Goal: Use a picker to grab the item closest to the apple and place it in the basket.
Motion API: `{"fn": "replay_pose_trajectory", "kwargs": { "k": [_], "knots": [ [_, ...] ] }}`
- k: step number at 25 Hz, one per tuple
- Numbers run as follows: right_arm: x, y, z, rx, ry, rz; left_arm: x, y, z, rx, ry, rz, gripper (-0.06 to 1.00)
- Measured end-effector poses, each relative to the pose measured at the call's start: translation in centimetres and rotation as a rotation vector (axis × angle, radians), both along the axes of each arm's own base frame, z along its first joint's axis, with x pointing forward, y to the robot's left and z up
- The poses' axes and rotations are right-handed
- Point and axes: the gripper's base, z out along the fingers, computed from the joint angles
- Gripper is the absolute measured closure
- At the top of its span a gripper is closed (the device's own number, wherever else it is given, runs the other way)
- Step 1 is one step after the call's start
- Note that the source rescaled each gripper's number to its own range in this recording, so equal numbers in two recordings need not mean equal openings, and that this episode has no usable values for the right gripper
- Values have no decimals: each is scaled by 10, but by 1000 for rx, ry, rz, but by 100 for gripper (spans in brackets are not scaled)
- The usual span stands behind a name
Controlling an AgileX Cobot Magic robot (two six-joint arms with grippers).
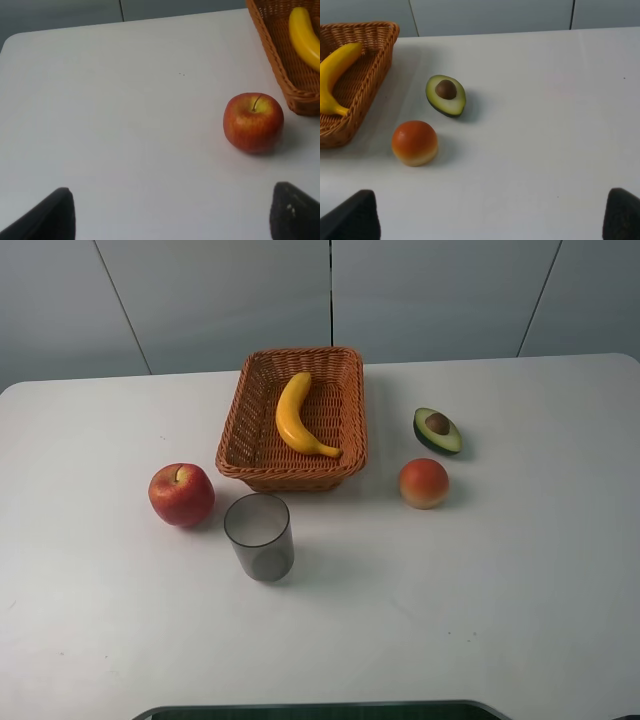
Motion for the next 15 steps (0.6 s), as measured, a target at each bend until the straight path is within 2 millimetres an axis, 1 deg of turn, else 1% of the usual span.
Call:
{"fn": "replay_pose_trajectory", "kwargs": {
  "k": [15],
  "knots": [
    [0,0,0,0,0,0,0,0,-1,2,4,-1,-5]
  ]
}}
